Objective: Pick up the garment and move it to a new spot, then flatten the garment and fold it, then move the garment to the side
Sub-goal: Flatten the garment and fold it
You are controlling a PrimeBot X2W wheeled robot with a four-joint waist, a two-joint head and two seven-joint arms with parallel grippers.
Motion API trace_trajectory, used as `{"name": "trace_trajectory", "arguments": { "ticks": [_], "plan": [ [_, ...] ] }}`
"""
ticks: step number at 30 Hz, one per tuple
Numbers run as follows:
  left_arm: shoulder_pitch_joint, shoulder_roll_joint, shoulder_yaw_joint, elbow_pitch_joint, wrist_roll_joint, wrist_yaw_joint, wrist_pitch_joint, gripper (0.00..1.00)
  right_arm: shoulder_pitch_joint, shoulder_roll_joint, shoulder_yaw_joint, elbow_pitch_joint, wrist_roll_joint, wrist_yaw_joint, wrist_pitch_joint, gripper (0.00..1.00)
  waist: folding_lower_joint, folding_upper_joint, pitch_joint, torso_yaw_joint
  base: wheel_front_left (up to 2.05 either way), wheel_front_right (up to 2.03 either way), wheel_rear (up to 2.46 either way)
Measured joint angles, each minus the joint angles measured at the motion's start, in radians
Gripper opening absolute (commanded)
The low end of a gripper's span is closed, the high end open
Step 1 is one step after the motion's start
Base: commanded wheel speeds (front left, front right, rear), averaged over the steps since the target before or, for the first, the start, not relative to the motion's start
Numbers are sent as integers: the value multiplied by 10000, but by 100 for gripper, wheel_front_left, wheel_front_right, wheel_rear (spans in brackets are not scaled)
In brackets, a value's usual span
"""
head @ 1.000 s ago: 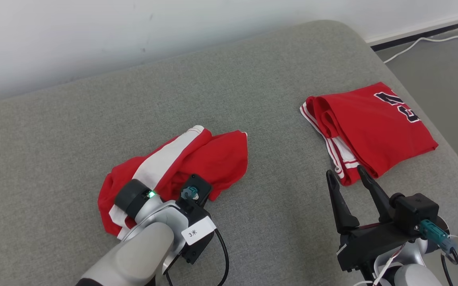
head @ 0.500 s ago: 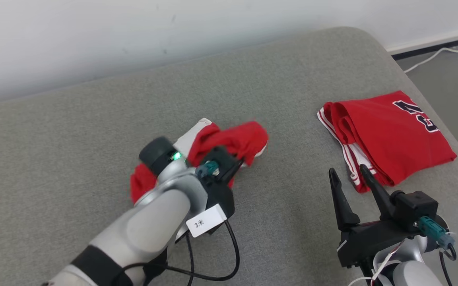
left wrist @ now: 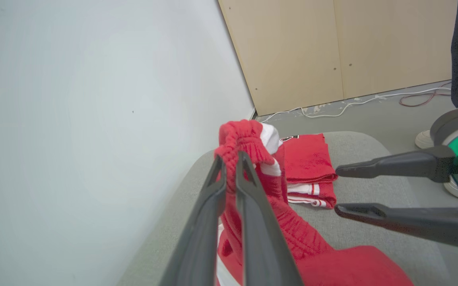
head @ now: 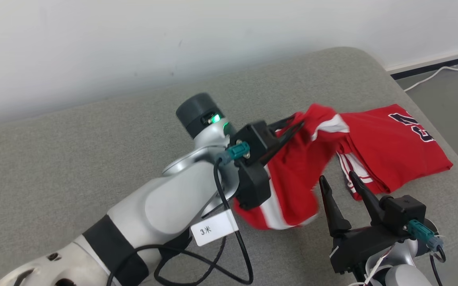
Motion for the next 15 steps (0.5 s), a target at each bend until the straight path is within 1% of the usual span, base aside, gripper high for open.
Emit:
{"name": "trace_trajectory", "arguments": {
  "ticks": [5, 9, 11, 15],
  "plan": [
    [-312, -88, 430, -454, -614, 0, -174, 0, 29, 2, 25, 8, 2, 0, -10, 100, 0, -1, -36, -138, 0, 0, 0],
    [-293, -79, 230, -81, -732, 0, -173, 0, 58, 0, -38, -13, 15, 0, -69, 100, 0, 0, -28, -159, 0, 0, 0],
    [-244, 79, 40, 109, -732, -36, -173, 0, 100, -23, -150, -27, 15, -8, -98, 100, 1, 0, -28, -112, 0, 0, 0],
    [44, 918, -205, 617, -713, -69, -132, 0, 290, -73, -253, -67, 17, -13, -132, 100, 0, -1, -27, 69, 0, 0, 0]
  ]
}}
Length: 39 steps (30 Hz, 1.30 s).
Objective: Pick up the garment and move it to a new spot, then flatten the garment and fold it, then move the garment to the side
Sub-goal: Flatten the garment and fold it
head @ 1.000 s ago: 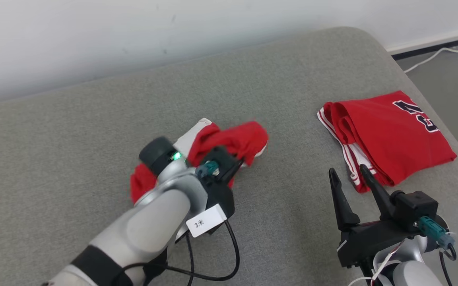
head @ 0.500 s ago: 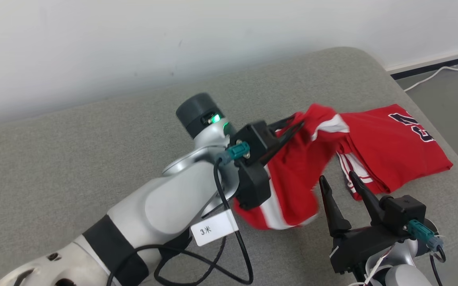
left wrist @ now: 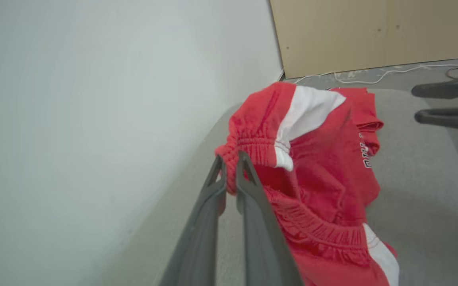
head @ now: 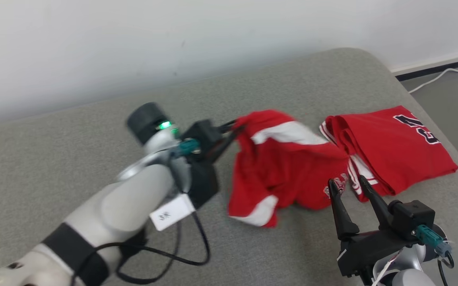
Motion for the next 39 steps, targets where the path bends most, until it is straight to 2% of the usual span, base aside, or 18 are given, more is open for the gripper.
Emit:
{"name": "trace_trajectory", "arguments": {
  "ticks": [5, 11, 20, 26, 27, 28, 29, 35, 39],
  "plan": [
    [413, 853, 67, 755, 2, 0, 393, 0, 19, -84, -35, -31, 0, 0, -38, 100, 0, 0, -18, 360, 0, 0, 0],
    [1034, 1442, 123, 1229, -98, 186, 669, 0, 173, -117, -40, -92, 0, -12, -38, 100, 0, 0, -82, 880, 0, 0, 0],
    [1719, 1971, 171, 1415, -408, 347, 767, 0, 177, -180, 25, -234, 0, -33, 36, 100, 0, 0, -171, 1598, 0, 0, 0],
    [2037, 2270, 226, 1488, -508, 364, 721, 0, 157, -176, 102, -303, 0, -31, 63, 100, 0, 0, -166, 1825, 0, 0, 0],
    [2098, 2305, 242, 1499, -522, 364, 719, 21, 151, -174, 105, -303, 0, -31, 81, 100, 0, 0, -158, 1834, 0, 0, 0],
    [2155, 2322, 257, 1528, -558, 364, 719, 67, 150, -176, 111, -303, -2, -31, 111, 100, 1, 0, -151, 1840, 0, 0, 0],
    [2183, 2326, 270, 1555, -604, 364, 719, 100, 148, -178, 109, -303, -2, -31, 140, 100, 0, 0, -142, 1844, 0, 0, 0],
    [2338, 2326, 568, 1728, -834, 533, 721, 100, 129, -176, 144, -303, 0, -31, 151, 100, 0, 0, -81, 1832, 0, 0, 0],
    [2393, 2324, 1064, 1745, -1344, 811, 594, 100, 102, -176, 138, -255, 0, -31, 190, 100, 0, 0, -84, 1792, 0, 0, 0]
  ]
}}
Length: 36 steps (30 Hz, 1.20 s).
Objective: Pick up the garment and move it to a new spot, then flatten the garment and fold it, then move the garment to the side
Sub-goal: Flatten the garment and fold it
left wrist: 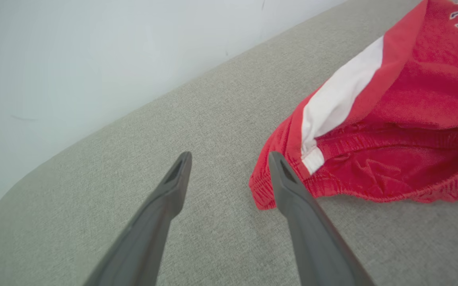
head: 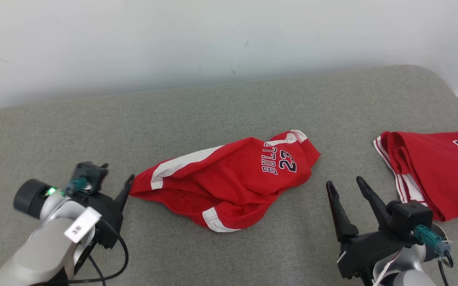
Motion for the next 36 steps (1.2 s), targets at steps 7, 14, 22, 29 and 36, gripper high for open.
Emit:
{"name": "trace_trajectory", "arguments": {
  "ticks": [7, 14, 22, 29, 36],
  "plan": [
    [736, -142, 1360, -686, -1277, 617, -606, 100, -179, -182, -311, 261, 0, 0, 19, 100, 0, 0, -211, -46, 0, 0, 0],
    [2126, -447, 2610, -1879, -2476, 1275, -746, 100, -153, -347, -767, 464, 230, -44, -159, 100, 0, 0, -585, 113, 0, 0, 0],
    [4154, -489, 3854, -3831, -3189, 1569, -754, 100, 372, -295, -1118, 529, 443, -148, -424, 100, -1, 0, -1032, 557, 0, 0, 0],
    [5336, -186, 4270, -5265, -3237, 1649, -754, 100, 847, -222, -1321, 554, 543, -221, -596, 100, -1, -1, -1257, 880, 0, 0, 0],
    [6106, 313, 4428, -6575, -2706, 1664, -755, 100, 1308, -100, -1415, 600, 606, -280, -727, 100, 0, -1, -1408, 1184, 0, 0, 0]
  ]
}}
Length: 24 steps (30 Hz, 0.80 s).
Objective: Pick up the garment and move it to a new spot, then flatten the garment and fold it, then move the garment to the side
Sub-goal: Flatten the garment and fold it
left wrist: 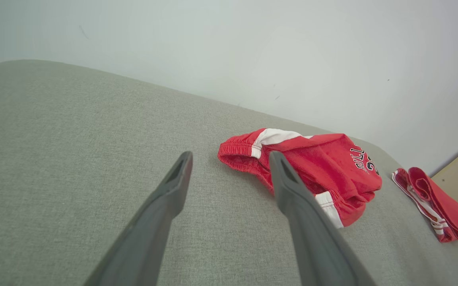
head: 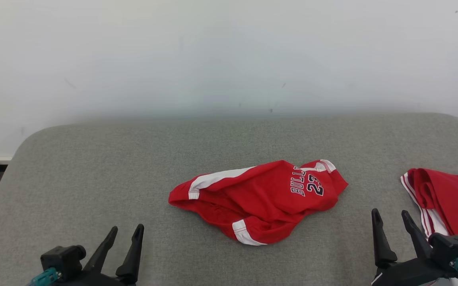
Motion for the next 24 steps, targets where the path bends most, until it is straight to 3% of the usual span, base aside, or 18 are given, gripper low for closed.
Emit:
{"name": "trace_trajectory", "arguments": {
  "ticks": [4, 8, 16, 19, 24],
  "plan": [
    [163, 261, 117, -516, 491, 75, 0, 100, 19, 15, -36, 31, 2, -29, -54, 100, 0, 0, -45, 119, 0, 0, 0],
    [673, 337, 851, -1070, 545, 88, 0, 100, 13, 58, -81, 59, 8, -33, -132, 100, 0, 0, -68, 157, 0, 0, 0],
    [1394, -905, 2941, -1766, 477, 90, -31, 100, 226, 111, -332, -48, 15, -115, -309, 100, 0, 0, -120, 389, 0, 0, 0],
    [1600, -1275, 3014, -1948, 462, 88, -31, 100, 202, 140, -278, -48, 17, -115, -307, 100, 0, 0, -99, 478, 0, 0, 0],
    [1697, -989, 2322, -1833, 750, 90, -29, 100, 128, 196, -61, -31, 15, -115, -295, 100, 0, 0, -29, 483, 0, 0, 0]
  ]
}}
